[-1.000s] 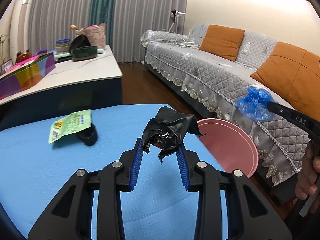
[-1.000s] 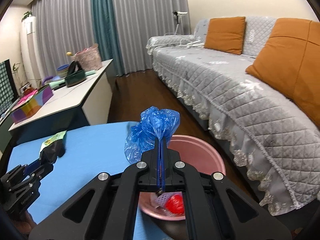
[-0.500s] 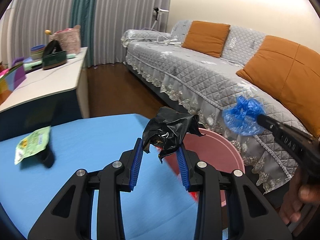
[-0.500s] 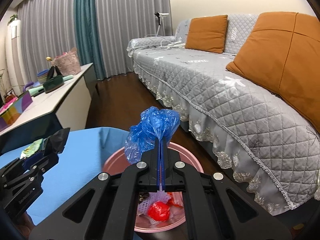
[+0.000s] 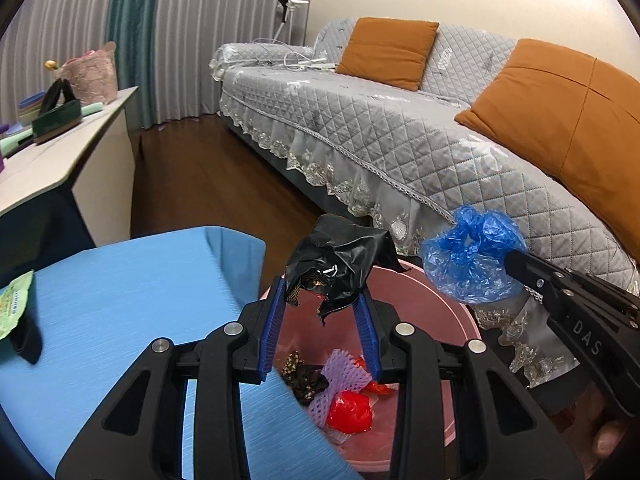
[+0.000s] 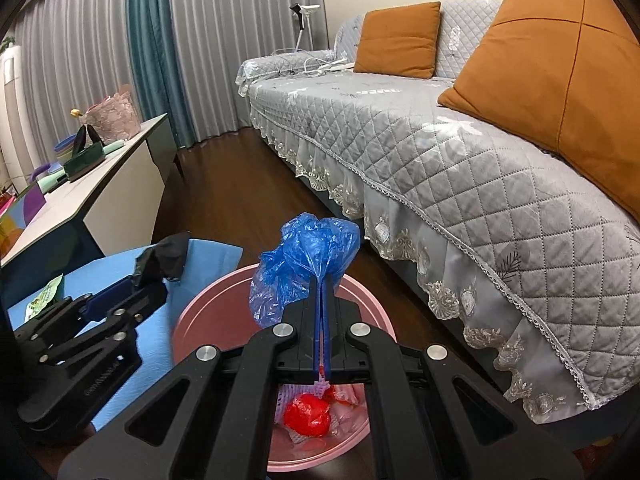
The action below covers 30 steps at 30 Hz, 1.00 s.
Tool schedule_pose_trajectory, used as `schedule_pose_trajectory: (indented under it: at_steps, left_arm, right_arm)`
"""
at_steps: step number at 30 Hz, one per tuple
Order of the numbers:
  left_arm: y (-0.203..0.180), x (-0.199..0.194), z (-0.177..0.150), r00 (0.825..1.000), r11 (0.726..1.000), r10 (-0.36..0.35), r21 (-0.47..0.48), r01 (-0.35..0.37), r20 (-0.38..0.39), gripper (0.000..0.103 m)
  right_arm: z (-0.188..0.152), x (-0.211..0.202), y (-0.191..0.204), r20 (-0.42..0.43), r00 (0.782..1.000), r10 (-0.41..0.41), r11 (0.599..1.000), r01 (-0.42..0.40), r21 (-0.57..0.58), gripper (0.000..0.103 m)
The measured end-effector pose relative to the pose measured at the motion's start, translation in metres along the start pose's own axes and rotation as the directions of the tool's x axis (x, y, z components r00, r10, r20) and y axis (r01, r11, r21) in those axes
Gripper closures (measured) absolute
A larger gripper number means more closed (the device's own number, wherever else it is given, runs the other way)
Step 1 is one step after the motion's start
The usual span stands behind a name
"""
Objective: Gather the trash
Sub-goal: 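Open both tools over the pink bin to drop the bag and net, then move both tools back over the table toward the green packet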
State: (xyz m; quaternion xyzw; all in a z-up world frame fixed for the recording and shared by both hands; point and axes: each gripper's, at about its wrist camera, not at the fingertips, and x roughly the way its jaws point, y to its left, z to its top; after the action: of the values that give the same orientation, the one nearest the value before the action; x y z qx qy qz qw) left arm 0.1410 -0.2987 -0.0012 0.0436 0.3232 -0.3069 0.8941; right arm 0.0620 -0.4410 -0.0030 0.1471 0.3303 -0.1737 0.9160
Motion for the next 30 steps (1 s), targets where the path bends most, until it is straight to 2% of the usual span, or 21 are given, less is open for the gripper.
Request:
schedule_pose_trajectory:
  at_steps: [2,3,4,6,13,20,24,30]
  left_arm:
    - [0.000,0.004,-0.001,1.000,1.000,-0.003,0.001,0.003,-0.024,0.060]
    - [0.002,0.004,-0.002,1.000,1.000,-0.003,-0.002,0.003,-0.029,0.055]
    - [0.003,0.003,-0.003,1.000,1.000,0.000,-0.006,0.000,-0.029,0.054]
    - [0.009,-0.003,-0.006,1.000,1.000,0.009,-0.015,-0.009,-0.030,0.054]
    - [0.034,-0.041,-0.015,0.999,0.998,0.053,-0.043,-0.053,-0.008,0.054]
    - [0.085,-0.096,-0.030,0.991,0.985,0.132,-0.111,-0.129,0.029,0.054]
    - [0.121,-0.122,-0.042,0.981,0.971,0.188,-0.157,-0.180,0.040,0.054]
    - [0.174,-0.146,-0.058,0.958,0.936,0.283,-0.232,-0.264,0.052,0.054]
  right_arm:
    - [-0.001,0.002,0.001,-0.013,1.000,-0.013,1.000,0.012,-0.007,0.097]
    - [-0.001,0.003,0.000,-0.015,1.000,-0.025,1.000,0.025,-0.007,0.090]
    - [-0.001,0.003,-0.001,-0.018,0.999,-0.033,0.999,0.033,-0.002,0.077]
    - [-0.001,0.003,-0.005,-0.022,0.999,-0.031,0.999,0.032,0.020,0.064]
    - [-0.001,-0.009,0.012,0.002,1.000,0.002,1.000,-0.002,-0.015,0.064]
    - [-0.006,-0.026,0.044,0.020,0.997,0.077,0.996,-0.076,-0.046,0.064]
    - [-0.010,-0.036,0.070,0.030,0.991,0.132,0.989,-0.130,-0.064,0.064]
    - [-0.018,-0.043,0.119,0.026,0.973,0.229,0.968,-0.225,-0.111,0.064]
